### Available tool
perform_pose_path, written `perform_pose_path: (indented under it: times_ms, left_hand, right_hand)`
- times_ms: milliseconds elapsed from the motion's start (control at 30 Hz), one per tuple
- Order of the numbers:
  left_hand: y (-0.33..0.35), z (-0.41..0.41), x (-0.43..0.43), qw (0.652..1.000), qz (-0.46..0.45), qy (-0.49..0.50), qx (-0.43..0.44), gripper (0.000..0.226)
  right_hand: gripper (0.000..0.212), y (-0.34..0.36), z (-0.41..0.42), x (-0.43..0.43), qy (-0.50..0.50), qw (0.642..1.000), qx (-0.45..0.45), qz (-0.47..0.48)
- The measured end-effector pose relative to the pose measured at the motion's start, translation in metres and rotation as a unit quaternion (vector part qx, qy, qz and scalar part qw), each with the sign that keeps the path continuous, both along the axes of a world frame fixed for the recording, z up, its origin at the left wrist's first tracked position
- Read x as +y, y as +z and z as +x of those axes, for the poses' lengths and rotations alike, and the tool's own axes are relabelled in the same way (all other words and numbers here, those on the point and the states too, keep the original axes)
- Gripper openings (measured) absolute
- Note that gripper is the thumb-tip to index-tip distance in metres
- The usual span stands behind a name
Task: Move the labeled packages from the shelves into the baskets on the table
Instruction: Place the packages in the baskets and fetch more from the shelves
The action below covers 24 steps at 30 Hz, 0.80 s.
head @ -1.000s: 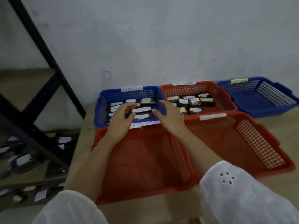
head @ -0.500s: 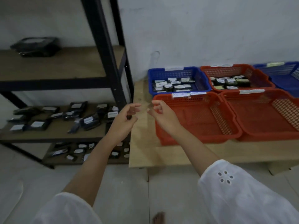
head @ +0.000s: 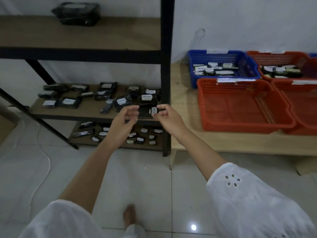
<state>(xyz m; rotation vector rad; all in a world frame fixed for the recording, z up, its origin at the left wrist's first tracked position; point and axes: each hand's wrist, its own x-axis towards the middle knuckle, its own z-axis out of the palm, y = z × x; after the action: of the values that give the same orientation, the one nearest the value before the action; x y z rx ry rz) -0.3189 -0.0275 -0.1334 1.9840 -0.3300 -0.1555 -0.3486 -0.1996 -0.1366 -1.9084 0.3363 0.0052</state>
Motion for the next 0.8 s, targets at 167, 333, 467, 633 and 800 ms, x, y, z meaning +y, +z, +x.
perform_pose_path:
  times_ms: [167, 333, 467, 633, 800]
  left_hand:
    - [-0.019, 0.068, 0.058, 1.000, 0.007, 0.010, 0.012, 0.032]
    - [-0.040, 0.137, 0.098, 0.999, 0.016, -0.015, 0.036, 0.030]
    - [-0.069, 0.185, 0.115, 0.998, 0.025, -0.007, 0.060, 0.030]
    - [-0.138, 0.237, 0.101, 0.987, 0.043, 0.069, 0.141, 0.028]
    - [-0.209, 0.282, 0.067, 0.955, 0.036, 0.179, 0.235, 0.034]
  right_hand:
    - [0.042, -0.019, 0.071, 0.058, -0.011, 0.999, 0.034, 0.010]
    - [0.043, -0.043, 0.133, 0.107, -0.050, 0.997, 0.056, 0.033]
    - [0.039, -0.068, 0.167, 0.122, -0.079, 0.994, 0.070, 0.039]
    - [0.037, -0.118, 0.208, 0.112, -0.118, 0.989, 0.082, 0.027]
    - [0.034, -0.174, 0.242, 0.094, -0.154, 0.984, 0.086, 0.024]
